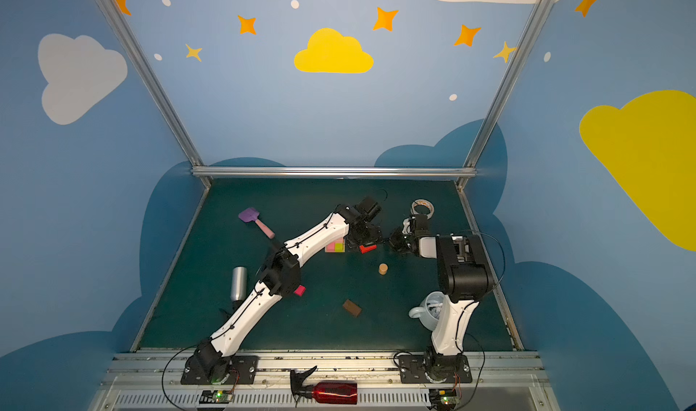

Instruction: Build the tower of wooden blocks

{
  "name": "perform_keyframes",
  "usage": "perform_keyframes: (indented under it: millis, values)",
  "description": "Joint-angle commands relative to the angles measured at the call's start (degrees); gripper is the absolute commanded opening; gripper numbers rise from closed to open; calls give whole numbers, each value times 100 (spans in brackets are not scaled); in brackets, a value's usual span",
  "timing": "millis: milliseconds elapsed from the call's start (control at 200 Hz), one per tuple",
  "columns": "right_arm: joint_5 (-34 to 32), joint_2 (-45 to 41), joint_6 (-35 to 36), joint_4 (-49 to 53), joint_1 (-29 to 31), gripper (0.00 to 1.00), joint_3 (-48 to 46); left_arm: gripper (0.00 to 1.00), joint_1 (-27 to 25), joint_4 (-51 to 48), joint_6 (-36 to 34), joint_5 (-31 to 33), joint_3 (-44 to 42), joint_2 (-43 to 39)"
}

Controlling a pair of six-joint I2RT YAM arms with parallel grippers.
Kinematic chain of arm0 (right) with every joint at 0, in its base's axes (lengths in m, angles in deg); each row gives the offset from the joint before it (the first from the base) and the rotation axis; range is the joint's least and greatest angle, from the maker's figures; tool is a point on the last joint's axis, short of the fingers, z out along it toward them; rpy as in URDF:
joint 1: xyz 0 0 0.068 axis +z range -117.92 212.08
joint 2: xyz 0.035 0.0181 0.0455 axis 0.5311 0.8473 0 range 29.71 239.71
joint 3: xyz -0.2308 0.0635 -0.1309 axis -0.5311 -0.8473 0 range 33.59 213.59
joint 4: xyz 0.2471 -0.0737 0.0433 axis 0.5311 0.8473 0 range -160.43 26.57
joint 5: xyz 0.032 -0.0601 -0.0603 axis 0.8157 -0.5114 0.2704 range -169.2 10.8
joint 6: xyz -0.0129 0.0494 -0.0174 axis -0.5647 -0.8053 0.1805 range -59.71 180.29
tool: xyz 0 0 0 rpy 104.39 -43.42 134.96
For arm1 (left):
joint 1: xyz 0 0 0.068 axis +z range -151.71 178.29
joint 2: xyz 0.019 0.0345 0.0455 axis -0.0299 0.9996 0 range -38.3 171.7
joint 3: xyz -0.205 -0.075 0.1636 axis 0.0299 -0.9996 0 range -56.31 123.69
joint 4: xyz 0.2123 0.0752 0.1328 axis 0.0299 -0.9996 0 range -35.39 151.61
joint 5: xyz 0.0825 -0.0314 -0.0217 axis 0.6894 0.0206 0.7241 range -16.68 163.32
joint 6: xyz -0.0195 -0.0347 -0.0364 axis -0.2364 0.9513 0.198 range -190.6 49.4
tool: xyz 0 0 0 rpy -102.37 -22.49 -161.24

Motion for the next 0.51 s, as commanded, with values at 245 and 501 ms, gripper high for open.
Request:
perform_keyframes:
  millis: [245,501]
  values:
    - [475,339,-419,-494,154,0,-272,89,0,-177,-29,154,-4,158]
    - [617,156,-445,-519,167,0,-414,89,1,-269,-116,281,-1,151]
